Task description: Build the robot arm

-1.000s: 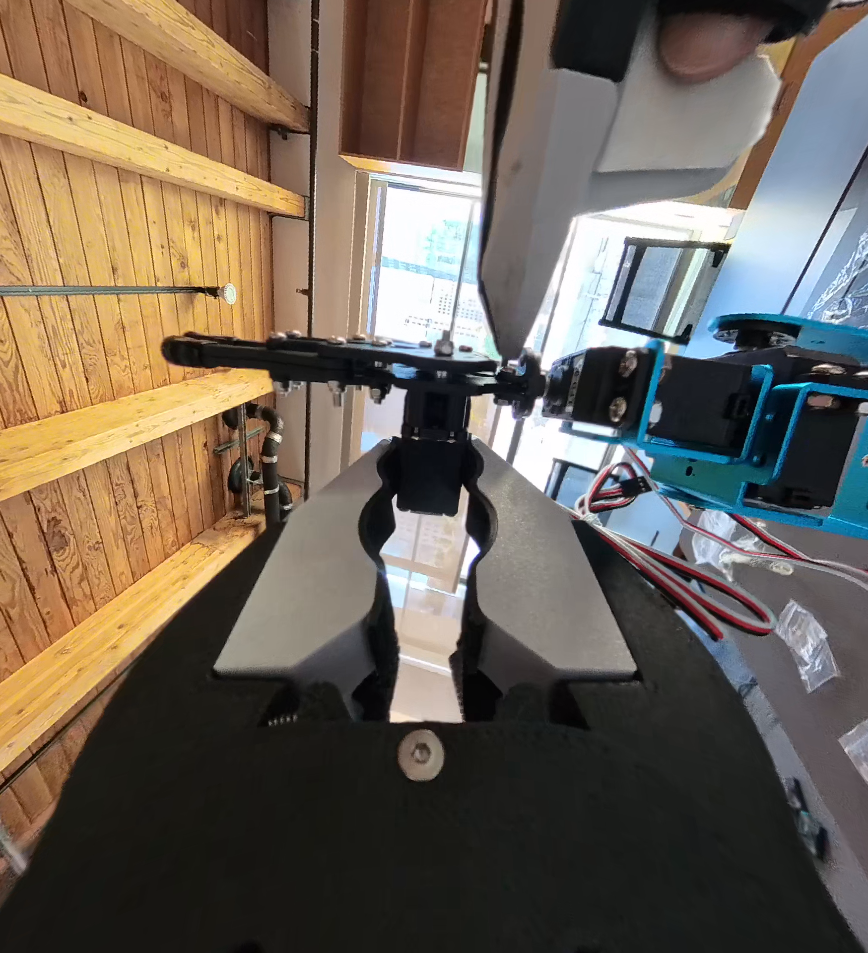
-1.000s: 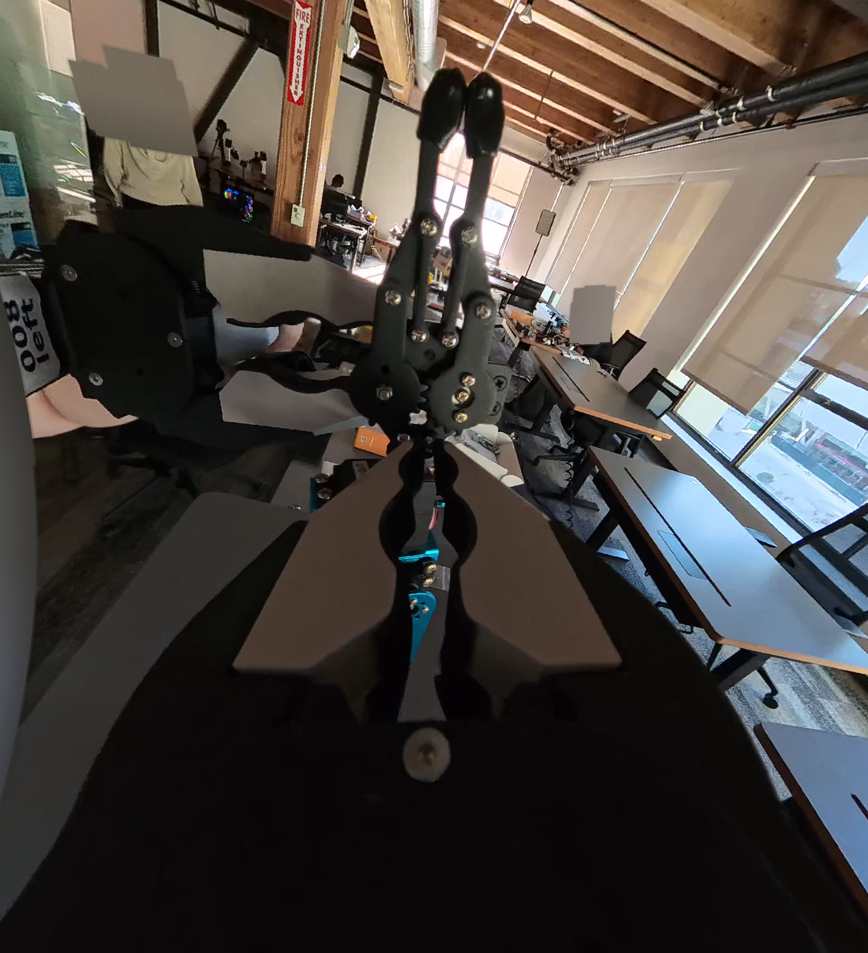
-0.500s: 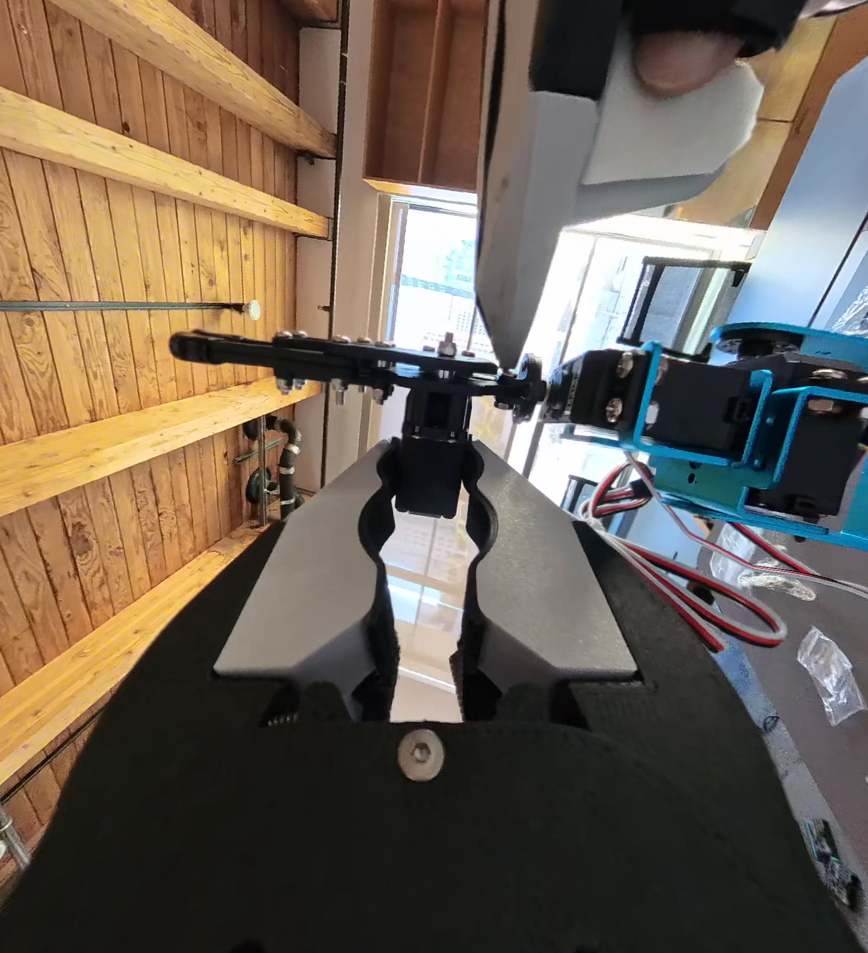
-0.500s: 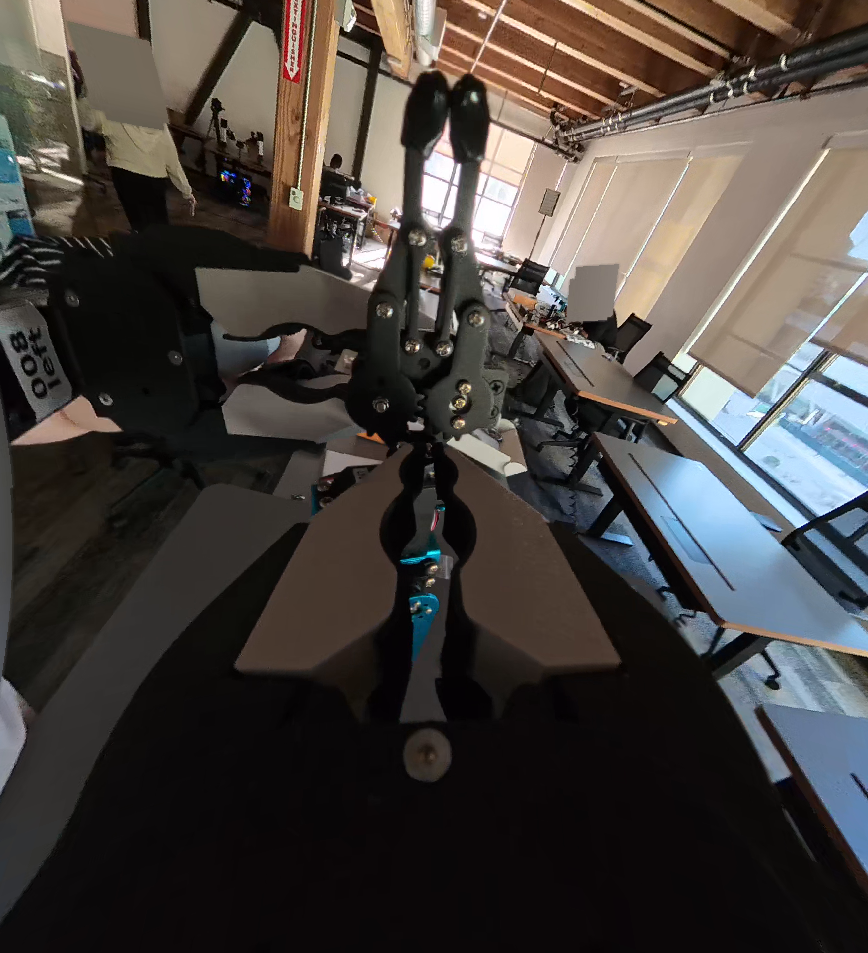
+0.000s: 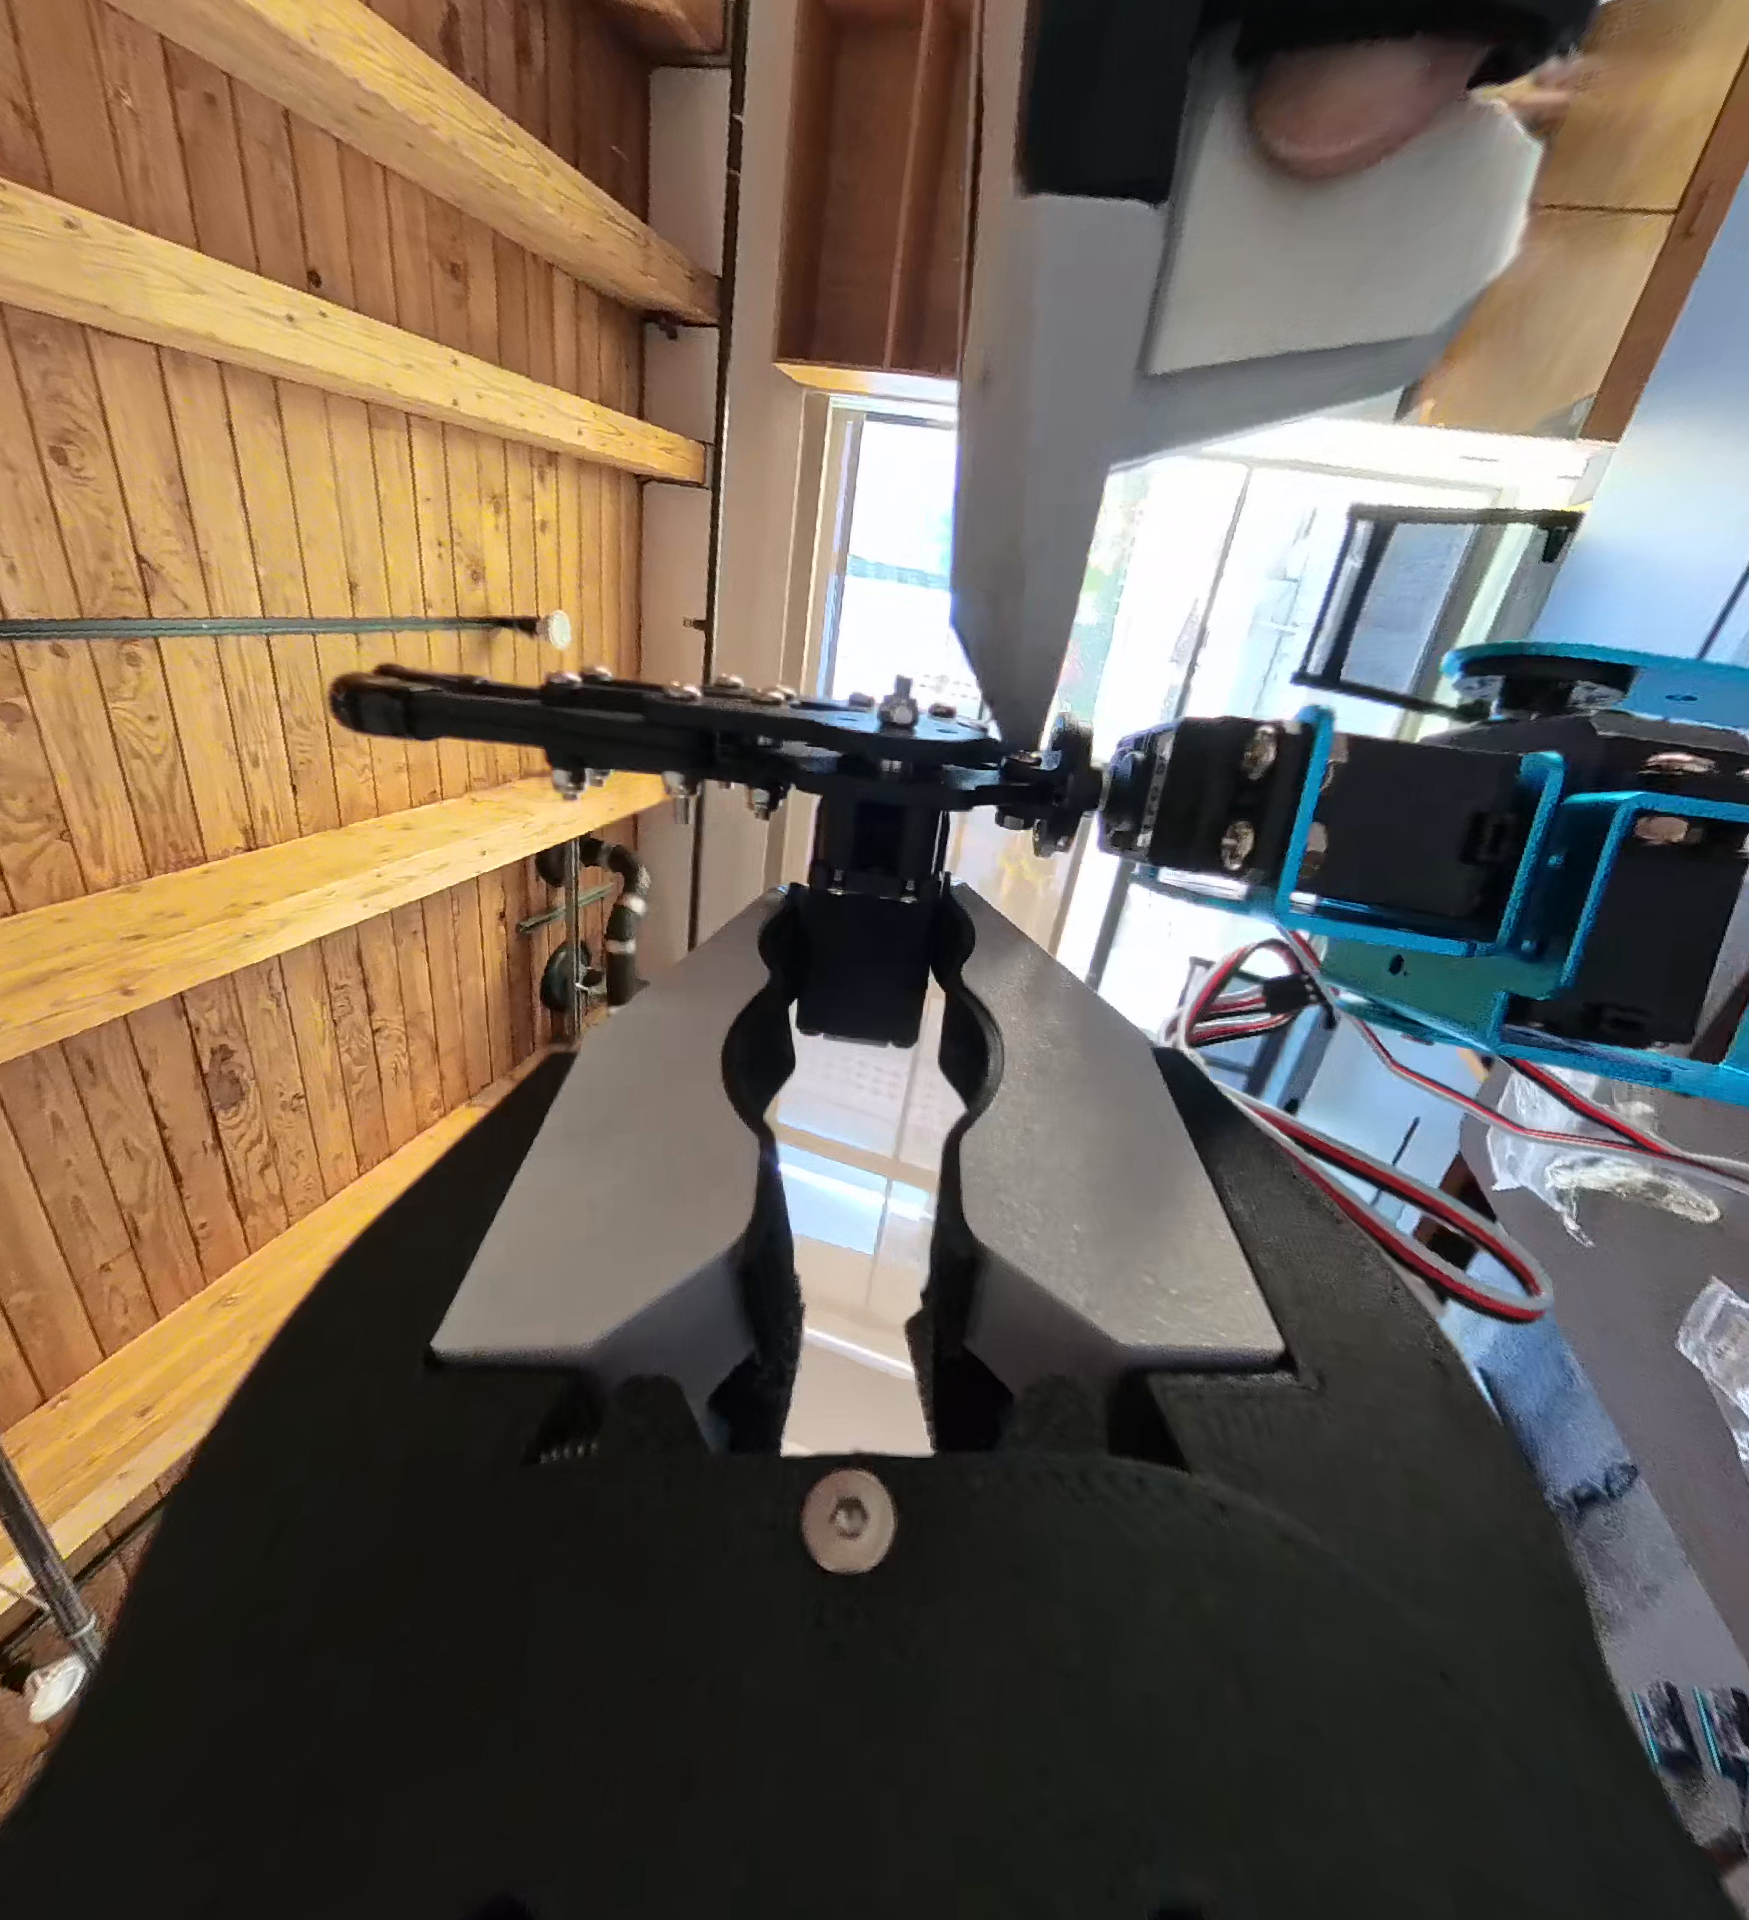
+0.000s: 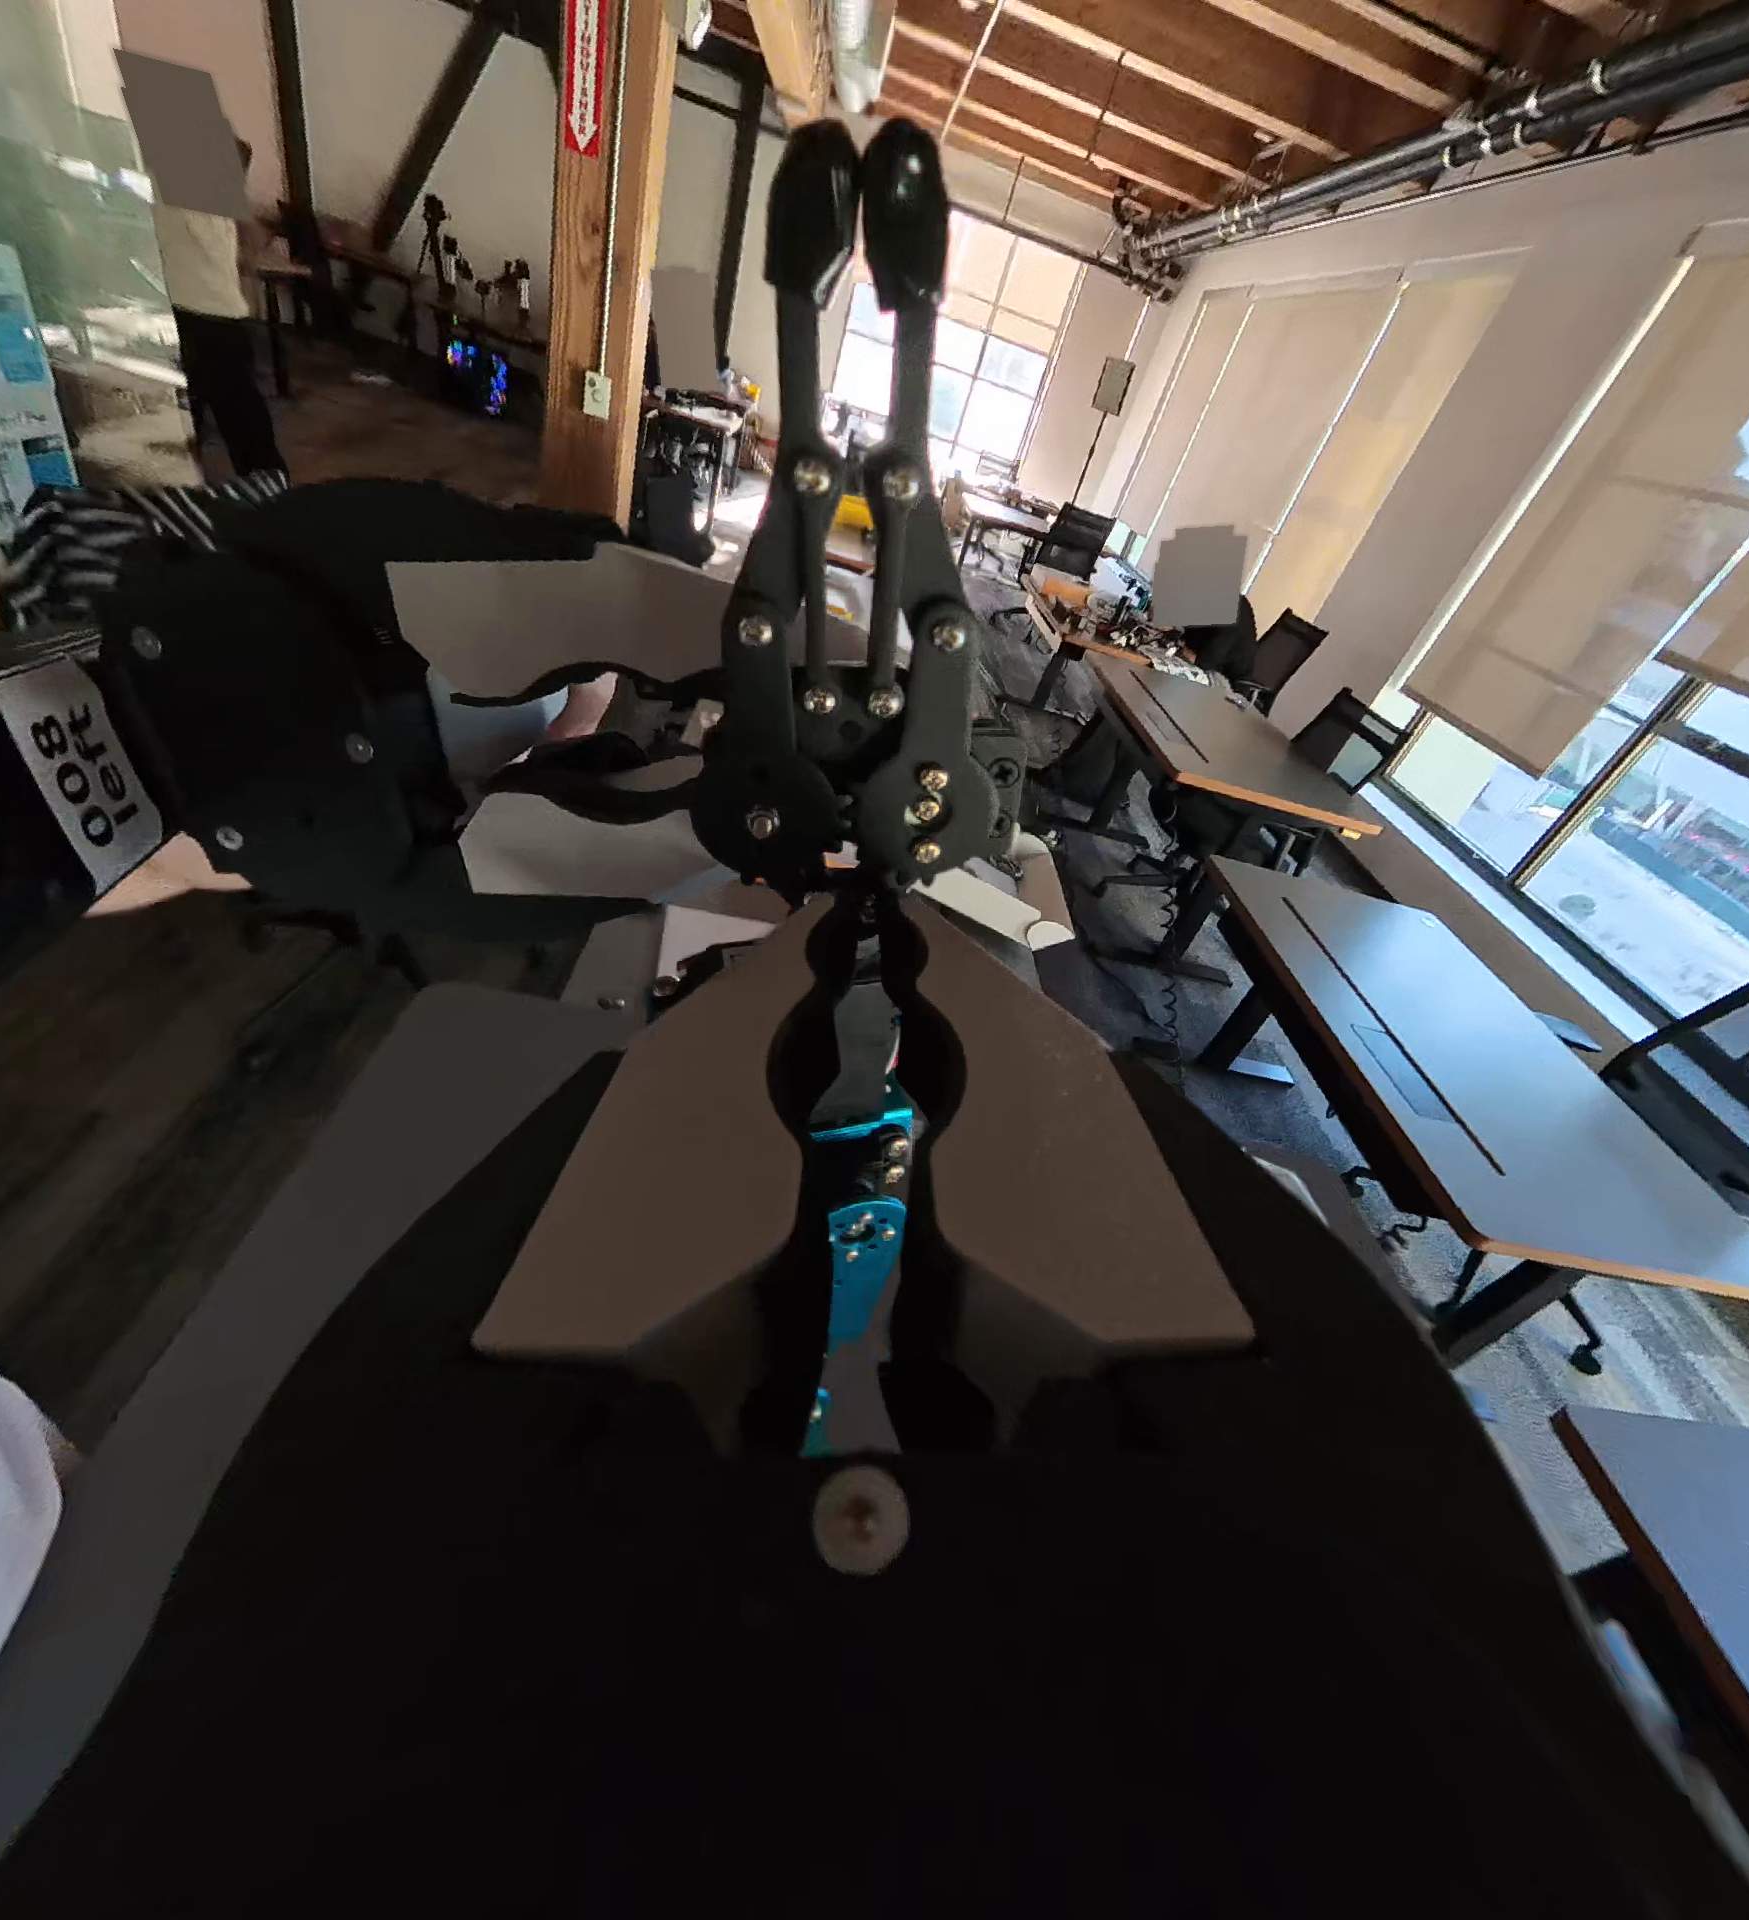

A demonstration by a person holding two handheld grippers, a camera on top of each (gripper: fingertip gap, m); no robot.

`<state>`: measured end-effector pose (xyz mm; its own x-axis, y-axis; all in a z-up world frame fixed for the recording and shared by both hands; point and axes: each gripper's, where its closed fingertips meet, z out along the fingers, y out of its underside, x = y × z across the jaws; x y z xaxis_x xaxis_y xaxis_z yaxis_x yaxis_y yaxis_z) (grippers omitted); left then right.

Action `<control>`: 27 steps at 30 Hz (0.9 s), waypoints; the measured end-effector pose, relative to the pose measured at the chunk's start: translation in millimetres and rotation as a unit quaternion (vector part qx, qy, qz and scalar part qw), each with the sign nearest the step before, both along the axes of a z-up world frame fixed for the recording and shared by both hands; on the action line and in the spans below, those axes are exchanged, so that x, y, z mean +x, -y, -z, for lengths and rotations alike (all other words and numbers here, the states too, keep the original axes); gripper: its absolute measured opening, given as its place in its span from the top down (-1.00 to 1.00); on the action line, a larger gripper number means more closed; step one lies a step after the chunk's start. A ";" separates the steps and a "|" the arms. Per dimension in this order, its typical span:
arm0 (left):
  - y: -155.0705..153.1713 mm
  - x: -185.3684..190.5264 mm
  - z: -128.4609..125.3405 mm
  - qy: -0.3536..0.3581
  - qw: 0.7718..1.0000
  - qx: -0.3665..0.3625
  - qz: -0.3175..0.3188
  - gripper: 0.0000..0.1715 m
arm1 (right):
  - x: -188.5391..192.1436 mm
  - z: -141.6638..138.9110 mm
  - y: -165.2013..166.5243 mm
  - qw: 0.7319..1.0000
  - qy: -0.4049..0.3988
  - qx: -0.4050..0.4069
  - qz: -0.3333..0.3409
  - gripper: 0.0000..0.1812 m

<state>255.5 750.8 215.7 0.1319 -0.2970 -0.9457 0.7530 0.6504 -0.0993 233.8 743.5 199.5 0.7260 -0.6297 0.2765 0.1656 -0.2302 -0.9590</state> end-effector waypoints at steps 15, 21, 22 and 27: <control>4.3 -1.4 1.2 -0.019 1.000 0.019 0.013 0.74 | -0.9 2.4 11.5 0.962 -0.068 0.150 -0.217 0.90; 4.4 -1.3 1.1 -0.020 1.000 0.018 0.016 0.74 | -3.0 -0.3 8.1 0.950 -0.071 0.164 -0.254 0.93; 4.4 -1.5 1.1 -0.019 0.999 0.018 0.018 0.74 | -2.1 -1.1 8.5 0.950 -0.072 0.166 -0.256 0.93; 6.2 -0.8 0.9 -0.022 0.999 0.017 0.021 0.74 | -6.1 -1.0 6.9 0.936 -0.094 0.171 -0.294 1.00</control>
